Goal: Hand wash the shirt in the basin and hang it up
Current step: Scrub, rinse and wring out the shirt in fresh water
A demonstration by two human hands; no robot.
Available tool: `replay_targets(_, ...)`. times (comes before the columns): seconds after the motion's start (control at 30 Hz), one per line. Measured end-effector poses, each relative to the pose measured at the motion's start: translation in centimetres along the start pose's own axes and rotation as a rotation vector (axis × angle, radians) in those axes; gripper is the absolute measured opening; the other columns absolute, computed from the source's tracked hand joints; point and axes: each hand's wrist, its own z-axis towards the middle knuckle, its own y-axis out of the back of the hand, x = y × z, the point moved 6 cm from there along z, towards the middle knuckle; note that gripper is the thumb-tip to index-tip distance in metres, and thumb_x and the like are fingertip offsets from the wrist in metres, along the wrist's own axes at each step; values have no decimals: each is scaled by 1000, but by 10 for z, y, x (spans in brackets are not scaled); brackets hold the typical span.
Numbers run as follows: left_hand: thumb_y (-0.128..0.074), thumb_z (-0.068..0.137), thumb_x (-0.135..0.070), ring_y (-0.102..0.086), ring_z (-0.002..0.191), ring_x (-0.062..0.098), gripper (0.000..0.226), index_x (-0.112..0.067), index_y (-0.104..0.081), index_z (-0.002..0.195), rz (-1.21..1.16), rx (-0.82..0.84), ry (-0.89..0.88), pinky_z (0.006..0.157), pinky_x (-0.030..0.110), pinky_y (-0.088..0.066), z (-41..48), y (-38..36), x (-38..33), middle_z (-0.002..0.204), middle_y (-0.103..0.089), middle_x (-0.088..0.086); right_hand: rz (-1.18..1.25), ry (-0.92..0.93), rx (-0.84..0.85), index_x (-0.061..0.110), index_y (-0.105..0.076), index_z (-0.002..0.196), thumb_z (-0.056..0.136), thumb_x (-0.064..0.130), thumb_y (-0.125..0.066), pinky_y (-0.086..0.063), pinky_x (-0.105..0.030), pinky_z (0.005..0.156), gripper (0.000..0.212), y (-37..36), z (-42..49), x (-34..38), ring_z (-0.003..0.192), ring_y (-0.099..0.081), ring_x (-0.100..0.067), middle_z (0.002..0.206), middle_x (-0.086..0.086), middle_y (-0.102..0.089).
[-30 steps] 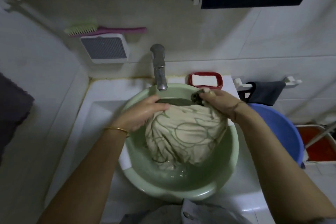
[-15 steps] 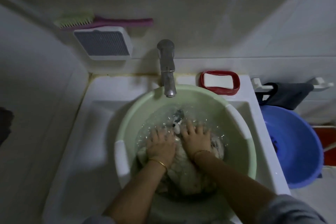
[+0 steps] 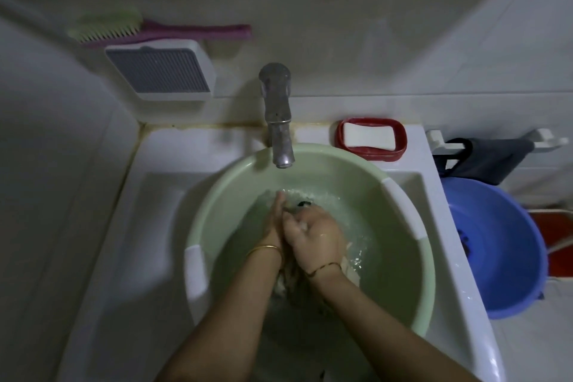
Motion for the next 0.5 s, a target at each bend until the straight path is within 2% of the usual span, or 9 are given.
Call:
replay_targets(0.07, -29, 104, -28, -55, 56, 9, 46, -16, -55, 68, 59, -84, 31, 55, 21, -44, -5, -3, 5, 57, -55, -1, -26, 61, -82, 17, -56, 57, 76, 48, -34, -35, -24, 55, 43, 0, 4, 3, 63, -58, -21, 63, -2, -59)
replay_targets(0.17, -35, 100, -24, -54, 71, 21, 36, -11, -53, 72, 97, -152, 60, 64, 27, -42, -7, -1, 8, 73, -57, 13, -87, 56, -91, 10, -58, 61, 80, 39, -42, -31, -25, 55, 38, 0, 18, -5, 64, -58, -26, 67, -8, -61)
replay_targets(0.23, -43, 97, -28, -61, 85, 30, 35, -10, -59, 72, 434, -184, -40, 73, 30, -44, -5, -1, 1, 90, -65, 20, -133, -33, -70, 13, -59, 69, 86, 39, -42, -30, -26, 59, 35, 1, 35, -20, 77, -58, -28, 79, -8, -59)
replay_targets(0.3, -41, 98, -30, -60, 97, 28, 35, -5, -66, 92, 763, -263, -230, 78, 27, -42, -8, 5, -11, 104, -66, 15, -374, -15, -8, 14, -60, 93, 94, 42, -41, -37, -29, 67, 34, -2, 48, -37, 96, -54, -28, 103, -8, -56)
replay_targets(0.33, -40, 99, -29, -59, 98, 28, 34, -4, -63, 102, 895, -298, -375, 75, 25, -37, -13, 7, -18, 106, -64, 13, -514, 21, 58, 15, -57, 108, 96, 46, -36, -40, -33, 76, 39, -6, 50, -47, 106, -49, -28, 118, -9, -51)
replay_targets(0.4, -37, 99, -33, -53, 99, 25, 35, -9, -52, 120, 1233, -408, -665, 73, 22, -30, -25, 9, -26, 111, -55, 12, -746, 97, 197, 24, -34, 140, 95, 55, -17, -37, -45, 95, 57, -20, 42, -65, 124, -38, -33, 148, -10, -29)
replay_targets(0.43, -34, 99, -38, -48, 109, 24, 41, -15, -41, 133, 1457, -410, -721, 80, 24, -32, -23, 10, -19, 125, -47, 13, -822, 136, 259, 28, -17, 148, 93, 56, -7, -32, -50, 100, 63, -28, 36, -73, 131, -31, -36, 157, -9, -14)
replay_targets(0.5, -27, 99, -45, -31, 130, 30, 55, -29, -12, 149, 1850, -405, -603, 100, 40, -31, -9, 21, 4, 146, -25, 14, -932, 242, 445, 29, 5, 150, 96, 52, -3, -26, -53, 106, 60, -46, 22, -84, 140, -17, -38, 158, -7, 12)
